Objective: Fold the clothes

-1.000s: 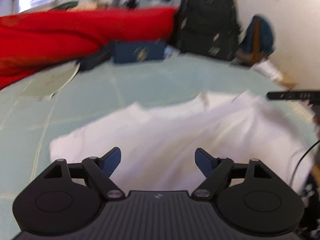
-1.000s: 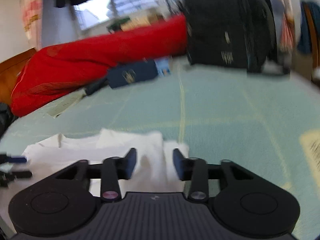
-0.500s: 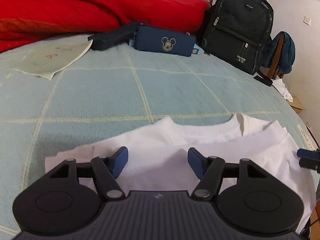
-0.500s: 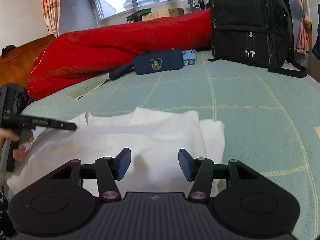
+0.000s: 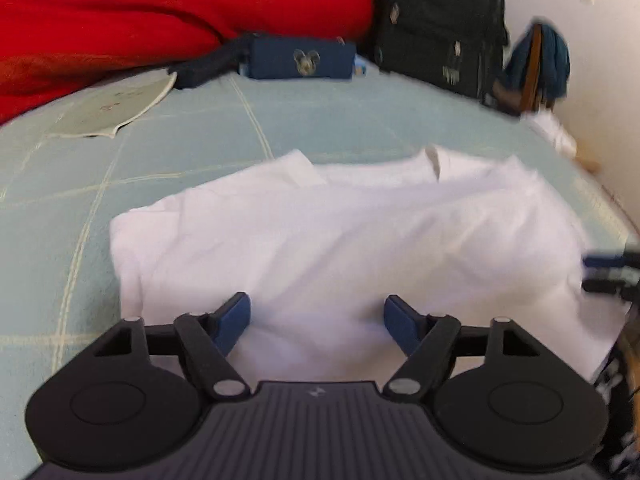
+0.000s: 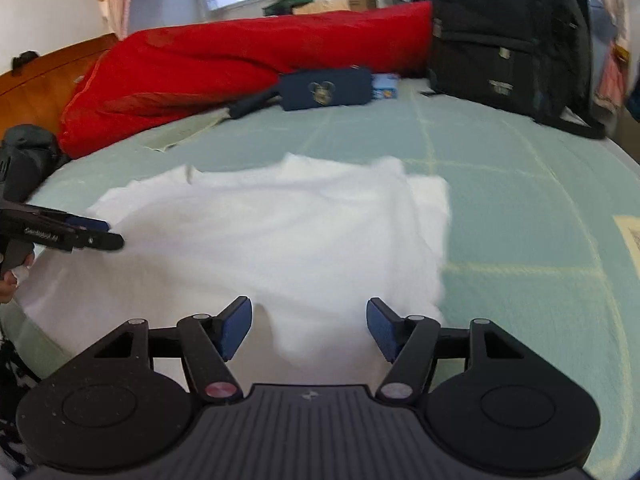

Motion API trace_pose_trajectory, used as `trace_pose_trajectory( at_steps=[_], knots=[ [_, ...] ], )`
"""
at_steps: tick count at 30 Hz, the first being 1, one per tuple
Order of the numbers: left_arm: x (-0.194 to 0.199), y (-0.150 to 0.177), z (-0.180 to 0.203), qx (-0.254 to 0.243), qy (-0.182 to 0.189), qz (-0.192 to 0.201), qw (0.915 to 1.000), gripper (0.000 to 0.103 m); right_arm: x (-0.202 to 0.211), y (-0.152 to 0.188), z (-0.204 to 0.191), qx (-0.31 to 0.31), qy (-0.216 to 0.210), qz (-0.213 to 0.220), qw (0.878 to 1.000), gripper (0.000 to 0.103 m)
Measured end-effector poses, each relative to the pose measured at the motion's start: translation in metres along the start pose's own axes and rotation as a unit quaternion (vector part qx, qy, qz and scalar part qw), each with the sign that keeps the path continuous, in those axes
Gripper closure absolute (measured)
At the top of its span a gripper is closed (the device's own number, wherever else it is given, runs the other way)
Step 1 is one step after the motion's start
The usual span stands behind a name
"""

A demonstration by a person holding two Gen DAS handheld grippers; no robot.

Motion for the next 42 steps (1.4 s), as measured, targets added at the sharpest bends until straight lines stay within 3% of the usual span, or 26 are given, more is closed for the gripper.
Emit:
trace_pose_trajectory(
  at_steps=[2, 6, 10, 13, 18, 23, 29, 34, 40, 42],
  knots=[
    [0.002, 0.001, -0.006, 0.015, -0.016, -0.004, 0.9998, 0.028, 0.013, 0.001, 0.001, -0.008, 0.002, 0.01, 1.0, 0.034],
    [0.006, -0.006, 0.011, -0.01, -0.026, 0.02, 0.9994, 0.024, 0.02, -0.02, -0.009, 0.007, 0.001, 0.035, 0.999, 0.032],
    [-0.007, -0.001, 0.023, -0.028, -0.061, 0.019, 0.9975, 0.024, -0.008, -0.046, -0.024, 0.014, 0.007, 0.042, 0.999, 0.031],
    [-0.018, 0.014, 0.024, -0.044, -0.103, 0.007, 0.9937, 0.023, -0.036, -0.041, -0.027, 0.017, 0.027, 0.022, 0.999, 0.031],
    [-0.001, 0.023, 0.018, -0.036, -0.122, 0.016, 0.9918, 0.022, -0.043, -0.015, -0.027, 0.048, 0.047, 0.001, 0.998, 0.031],
    [0.028, 0.016, 0.03, -0.046, -0.104, 0.043, 0.9926, 0.018, -0.012, -0.018, -0.042, 0.063, 0.051, 0.016, 0.997, 0.019],
    [0.038, 0.045, 0.036, -0.057, -0.112, 0.016, 0.9919, 0.018, 0.0, 0.005, -0.048, 0.064, 0.048, -0.003, 0.997, 0.019],
    [0.043, 0.079, 0.025, -0.038, -0.112, -0.02, 0.9928, 0.018, 0.007, 0.025, -0.043, 0.048, 0.051, -0.014, 0.997, 0.018],
    [0.069, 0.093, 0.016, -0.011, -0.103, -0.007, 0.9945, 0.017, 0.016, 0.038, -0.041, 0.036, 0.054, -0.017, 0.998, 0.018],
    [0.066, 0.1, 0.012, 0.001, -0.101, -0.024, 0.9946, 0.016, 0.018, 0.036, -0.045, 0.04, 0.053, -0.012, 0.998, 0.018]
  ],
)
Point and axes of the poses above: each gripper's, at about its wrist camera, not at the fingertips, and x roughly against the way its jaws point, z to its right, y to its underside, the point moved 10 cm from there along -x, roughly the way its jaws point, and after that the axes turned 10 degrees about -y, right-handed, at the moved point
